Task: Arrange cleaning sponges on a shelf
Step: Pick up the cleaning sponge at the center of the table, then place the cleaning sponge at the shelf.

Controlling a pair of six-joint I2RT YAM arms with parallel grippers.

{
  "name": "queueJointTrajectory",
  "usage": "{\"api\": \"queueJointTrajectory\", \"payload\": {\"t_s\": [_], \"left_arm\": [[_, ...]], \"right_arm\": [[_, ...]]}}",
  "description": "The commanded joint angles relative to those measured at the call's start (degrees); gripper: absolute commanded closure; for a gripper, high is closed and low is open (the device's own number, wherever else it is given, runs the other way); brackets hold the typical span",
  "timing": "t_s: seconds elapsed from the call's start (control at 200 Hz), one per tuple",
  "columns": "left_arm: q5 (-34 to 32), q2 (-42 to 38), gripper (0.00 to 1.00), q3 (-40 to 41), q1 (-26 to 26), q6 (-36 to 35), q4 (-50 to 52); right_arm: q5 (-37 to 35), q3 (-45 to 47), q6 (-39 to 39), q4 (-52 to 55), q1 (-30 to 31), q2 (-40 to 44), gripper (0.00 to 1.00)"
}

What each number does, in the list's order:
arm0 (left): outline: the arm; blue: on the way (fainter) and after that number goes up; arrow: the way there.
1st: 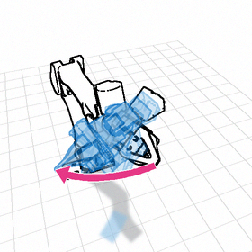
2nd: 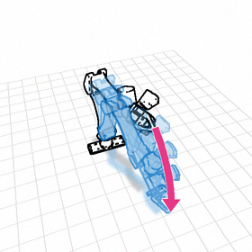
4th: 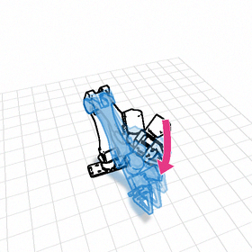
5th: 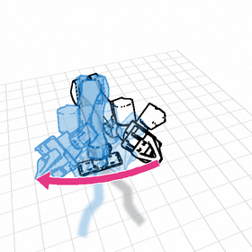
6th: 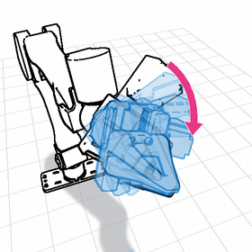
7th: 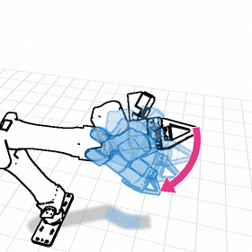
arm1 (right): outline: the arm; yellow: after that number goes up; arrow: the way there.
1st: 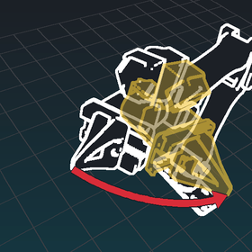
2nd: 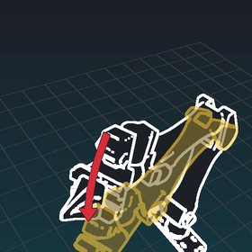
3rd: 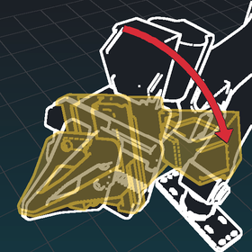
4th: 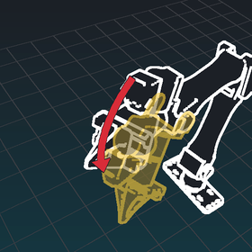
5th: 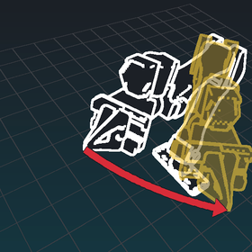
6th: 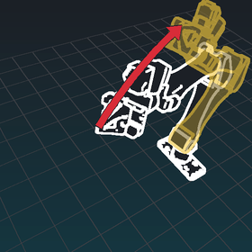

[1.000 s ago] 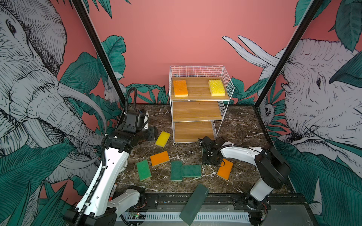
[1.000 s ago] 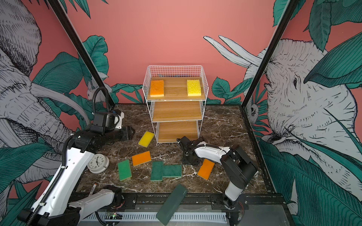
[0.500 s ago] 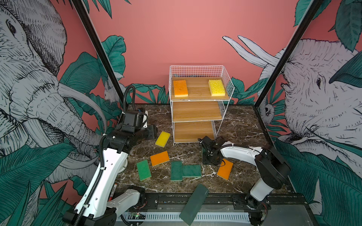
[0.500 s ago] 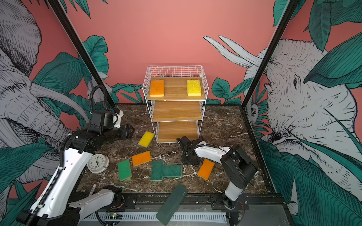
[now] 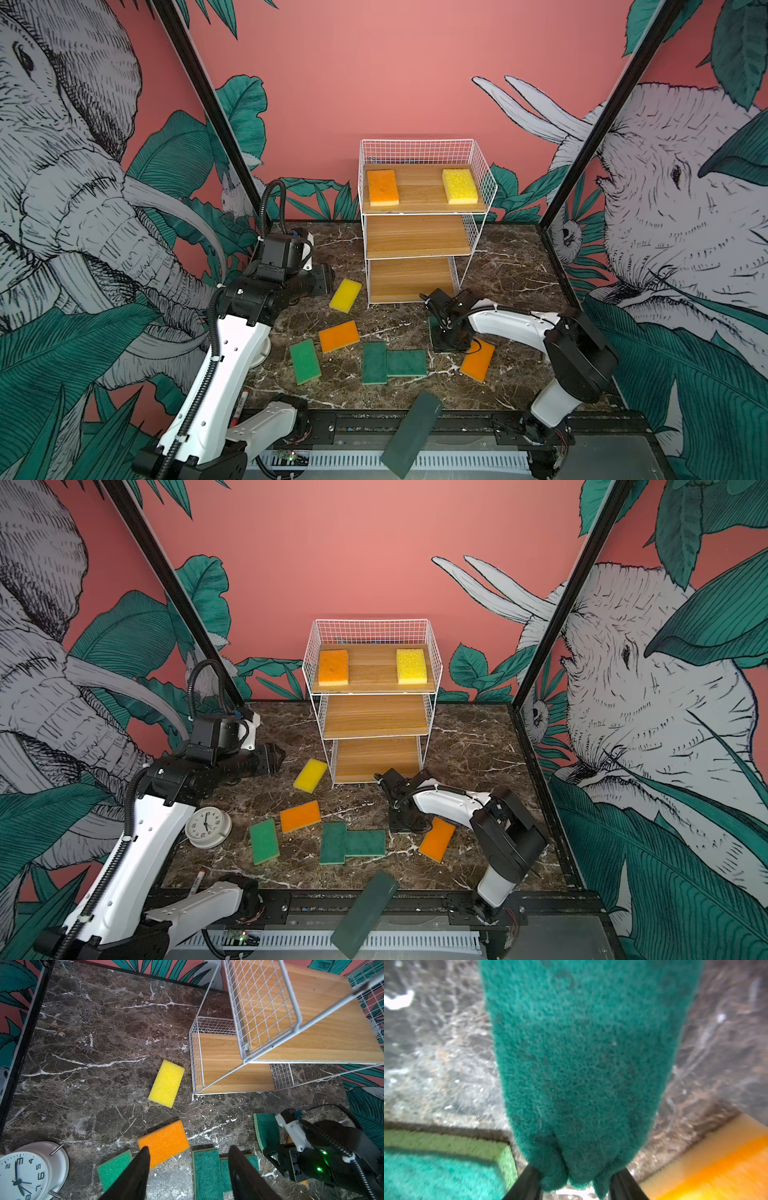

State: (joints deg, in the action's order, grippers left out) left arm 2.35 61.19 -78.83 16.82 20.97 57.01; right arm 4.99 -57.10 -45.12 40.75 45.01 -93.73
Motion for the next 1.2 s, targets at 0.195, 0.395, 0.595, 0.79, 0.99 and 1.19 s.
{"api": "queueJointTrajectory", "payload": {"t_s": [0.195, 0.395, 0.595, 0.79, 0.99, 1.19], "left_arm": [[0.99, -0.32, 0.38, -2.51, -0.3, 0.29, 0.07], [1.02, -0.21, 0.38, -4.43, -0.3, -0.47, 0.55], [2.2, 0.29, 0.39, -6.71, -0.3, -1.46, 0.66], [2.54, 0.35, 0.38, -8.59, -0.26, -2.2, 1.4], [2.66, 0.51, 0.39, -10.35, -0.32, -3.21, 2.22], [2.66, 0.79, 0.38, -12.28, -0.3, -4.0, 2.56]], "right_arm": [[-3.29, -2.4, 0.48, 7.16, 2.31, 10.01, 0.49], [-5.9, -2.94, -3.53, 9.5, 7.88, 14.28, 0.5], [-10.36, -8.45, -5.34, 15.02, 13.4, 16.3, 0.5], [-13.38, -17.55, -4.37, 20.82, 17.31, 14.73, 0.5], [-15.73, -27.63, -3.57, 26.03, 20.71, 13.53, 0.51], [-17.94, -35.24, -3.12, 28.88, 22.32, 13.84, 0.52]]}}
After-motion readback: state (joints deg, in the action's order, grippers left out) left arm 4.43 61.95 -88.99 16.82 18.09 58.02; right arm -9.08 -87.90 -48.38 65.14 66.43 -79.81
